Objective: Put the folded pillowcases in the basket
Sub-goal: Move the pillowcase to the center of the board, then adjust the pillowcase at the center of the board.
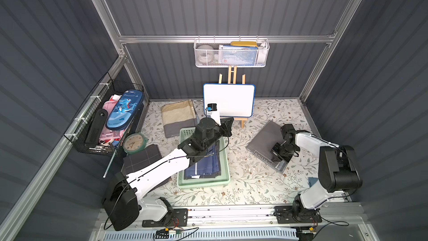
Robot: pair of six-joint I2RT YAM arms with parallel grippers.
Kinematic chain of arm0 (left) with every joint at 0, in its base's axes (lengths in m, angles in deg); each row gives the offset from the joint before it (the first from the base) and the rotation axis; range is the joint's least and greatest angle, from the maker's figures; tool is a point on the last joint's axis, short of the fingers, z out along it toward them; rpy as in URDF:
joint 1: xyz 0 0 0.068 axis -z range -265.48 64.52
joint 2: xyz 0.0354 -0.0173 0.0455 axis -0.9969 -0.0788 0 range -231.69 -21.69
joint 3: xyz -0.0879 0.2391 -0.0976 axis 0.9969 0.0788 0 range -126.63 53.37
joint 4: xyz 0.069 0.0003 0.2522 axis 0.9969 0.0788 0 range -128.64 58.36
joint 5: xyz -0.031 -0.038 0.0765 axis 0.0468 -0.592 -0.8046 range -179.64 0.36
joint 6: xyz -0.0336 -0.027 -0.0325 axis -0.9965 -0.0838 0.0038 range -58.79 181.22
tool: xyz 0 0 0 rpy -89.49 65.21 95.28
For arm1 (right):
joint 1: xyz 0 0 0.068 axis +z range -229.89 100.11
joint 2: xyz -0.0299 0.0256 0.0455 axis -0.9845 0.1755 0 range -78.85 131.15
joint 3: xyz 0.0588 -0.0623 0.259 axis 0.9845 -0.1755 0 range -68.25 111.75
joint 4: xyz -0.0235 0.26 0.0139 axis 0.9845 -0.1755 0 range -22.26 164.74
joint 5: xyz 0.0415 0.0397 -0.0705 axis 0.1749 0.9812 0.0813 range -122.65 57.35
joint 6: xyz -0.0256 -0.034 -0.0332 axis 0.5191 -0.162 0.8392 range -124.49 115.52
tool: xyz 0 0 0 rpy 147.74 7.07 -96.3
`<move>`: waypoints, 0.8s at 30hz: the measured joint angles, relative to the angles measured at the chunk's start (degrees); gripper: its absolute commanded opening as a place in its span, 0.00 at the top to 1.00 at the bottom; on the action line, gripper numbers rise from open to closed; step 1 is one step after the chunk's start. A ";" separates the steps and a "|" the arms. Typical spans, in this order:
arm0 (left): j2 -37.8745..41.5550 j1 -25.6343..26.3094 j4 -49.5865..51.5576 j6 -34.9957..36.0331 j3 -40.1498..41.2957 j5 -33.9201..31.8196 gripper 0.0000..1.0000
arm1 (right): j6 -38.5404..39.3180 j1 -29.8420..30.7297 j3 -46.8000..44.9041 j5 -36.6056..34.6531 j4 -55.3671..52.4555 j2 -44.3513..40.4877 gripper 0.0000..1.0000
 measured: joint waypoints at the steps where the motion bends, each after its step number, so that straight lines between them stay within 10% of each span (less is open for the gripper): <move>1: 0.46 0.00 0.13 -0.15 0.31 0.04 1.00 | 0.46 0.61 0.50 -0.50 -1.01 -1.31 1.00; 6: 2.47 0.00 1.88 -3.28 0.90 -1.95 1.00 | 2.23 1.92 12.37 -7.28 -4.15 0.09 1.00; 17: 1.77 -0.24 8.94 -9.29 0.90 -11.91 1.00 | 5.57 2.89 47.65 -19.30 -9.16 31.56 1.00; 24: 0.79 -0.28 10.05 -6.82 0.26 -12.55 1.00 | 7.02 9.11 43.58 -19.23 -10.14 32.63 1.00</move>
